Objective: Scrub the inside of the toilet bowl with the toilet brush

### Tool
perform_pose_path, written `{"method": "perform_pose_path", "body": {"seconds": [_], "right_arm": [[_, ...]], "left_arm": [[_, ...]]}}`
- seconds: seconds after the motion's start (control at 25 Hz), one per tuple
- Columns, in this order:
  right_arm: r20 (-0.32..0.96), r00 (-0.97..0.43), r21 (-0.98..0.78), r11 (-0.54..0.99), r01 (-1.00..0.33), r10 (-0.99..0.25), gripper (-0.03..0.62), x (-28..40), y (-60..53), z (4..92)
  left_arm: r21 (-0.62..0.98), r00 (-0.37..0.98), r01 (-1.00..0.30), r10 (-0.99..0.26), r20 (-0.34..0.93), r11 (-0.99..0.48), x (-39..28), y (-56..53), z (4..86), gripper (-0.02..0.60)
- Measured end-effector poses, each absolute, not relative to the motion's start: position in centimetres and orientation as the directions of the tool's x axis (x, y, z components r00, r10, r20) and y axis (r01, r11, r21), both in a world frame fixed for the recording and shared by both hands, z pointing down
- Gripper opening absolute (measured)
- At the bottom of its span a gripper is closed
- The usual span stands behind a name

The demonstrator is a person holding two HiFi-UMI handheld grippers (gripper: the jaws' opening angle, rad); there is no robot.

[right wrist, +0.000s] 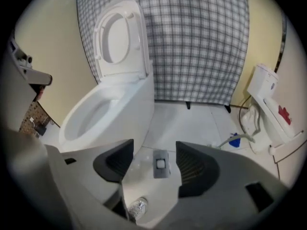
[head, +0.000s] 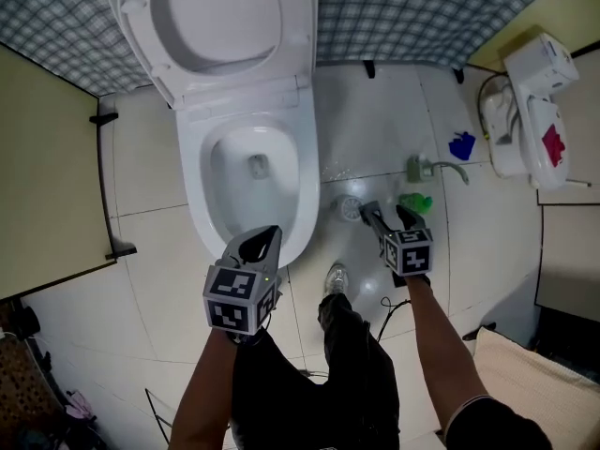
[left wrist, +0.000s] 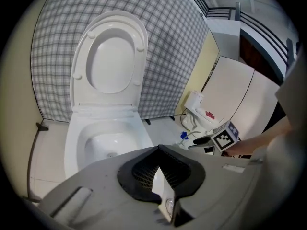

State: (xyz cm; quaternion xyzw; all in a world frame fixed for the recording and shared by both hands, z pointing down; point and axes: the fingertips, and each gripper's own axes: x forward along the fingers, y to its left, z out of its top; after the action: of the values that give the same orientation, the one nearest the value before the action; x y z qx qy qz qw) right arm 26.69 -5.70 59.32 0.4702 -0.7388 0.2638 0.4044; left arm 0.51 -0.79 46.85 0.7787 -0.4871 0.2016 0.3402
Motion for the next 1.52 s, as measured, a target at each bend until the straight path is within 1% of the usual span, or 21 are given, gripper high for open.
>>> {"method": "perform_pose_path", "body": {"seconds": [0.16,0.2,0.24,0.32,0.36,0.4,0.52,0.56,0.6,0.8,0.88,1.0,1.12,1.36,1.52], "right_arm": [[0.706,-0.375,-0.077,0.461,-0.884,-0.6,0.293,21.2,-6.5,47.8],[0.664,-0.415,-0.103,0.473,-0.875,-0.622,0.282,19.6,-6.3,44.6],[0.619,-0.453,-0.131,0.485,-0.865,-0.642,0.228,18.0,-6.0,41.4],[0.521,-0.519,-0.178,0.508,-0.843,-0.678,0.207,15.3,-5.2,34.9],[0.472,-0.542,-0.188,0.521,-0.833,-0.695,0.159,14.1,-4.8,31.9],[0.426,-0.56,-0.189,0.536,-0.823,-0.71,0.127,13.2,-4.4,29.0],[0.301,-0.602,-0.168,0.581,-0.797,-0.739,0.051,10.8,-4.6,20.9],[0.266,-0.612,-0.159,0.593,-0.79,-0.745,0.047,10.2,-4.7,18.4],[0.239,-0.621,-0.152,0.603,-0.783,-0.747,0.008,9.7,-4.4,16.1],[0.163,-0.655,-0.103,0.648,-0.755,-0.738,0.003,6.5,-2.1,8.5],[0.133,-0.678,-0.079,0.674,-0.735,-0.723,0.003,5.0,-1.6,6.6],[0.081,-0.716,-0.09,0.71,-0.698,-0.694,0.003,3.5,-1.0,3.9],[0.04,-0.741,-0.088,0.737,-0.67,-0.67,0.003,2.4,-0.9,1.4],[0.061,-0.782,-0.091,0.777,-0.623,-0.62,0.005,-0.4,-0.7,-1.6],[0.079,-0.786,-0.105,0.779,-0.618,-0.613,0.005,-1.4,-1.7,0.0]], "left_arm": [[0.331,0.449,-0.893,-0.664,0.598,-0.305,-0.6,-1.8,41.2,0.009],[0.339,0.457,-0.888,-0.671,0.583,-0.31,-0.8,-1.7,39.6,0.009],[0.349,0.467,-0.882,-0.68,0.565,-0.315,-1.0,-1.6,37.7,0.009],[0.359,0.478,-0.874,-0.706,0.522,-0.327,-1.7,-1.3,33.7,0.009],[0.353,0.481,-0.873,-0.722,0.498,-0.337,-2.1,-1.1,31.6,0.009],[0.341,0.48,-0.873,-0.739,0.472,-0.349,-2.5,-1.0,29.5,0.009],[0.298,0.466,-0.879,-0.803,0.373,-0.371,-4.3,-2.3,22.2,0.008],[0.289,0.464,-0.879,-0.819,0.338,-0.379,-4.7,-2.7,19.7,0.009],[0.284,0.47,-0.875,-0.828,0.307,-0.391,-4.9,-2.7,17.6,0.009],[0.233,0.539,-0.836,-0.822,0.182,-0.496,-4.9,-0.5,10.1,0.009],[0.215,0.544,-0.835,-0.821,0.173,-0.507,-5.0,-0.2,8.7,0.009],[0.198,0.545,-0.835,-0.82,0.173,-0.513,-5.2,0.3,6.9,0.009],[0.162,0.538,-0.841,-0.83,0.148,-0.516,-5.7,0.5,4.1,0.009],[0.137,0.541,-0.839,-0.836,0.091,-0.527,-6.6,1.1,-0.5,0.009],[0.178,0.517,-0.849,-0.852,0.085,-0.498,-7.1,0.0,0.8,0.008]]}}
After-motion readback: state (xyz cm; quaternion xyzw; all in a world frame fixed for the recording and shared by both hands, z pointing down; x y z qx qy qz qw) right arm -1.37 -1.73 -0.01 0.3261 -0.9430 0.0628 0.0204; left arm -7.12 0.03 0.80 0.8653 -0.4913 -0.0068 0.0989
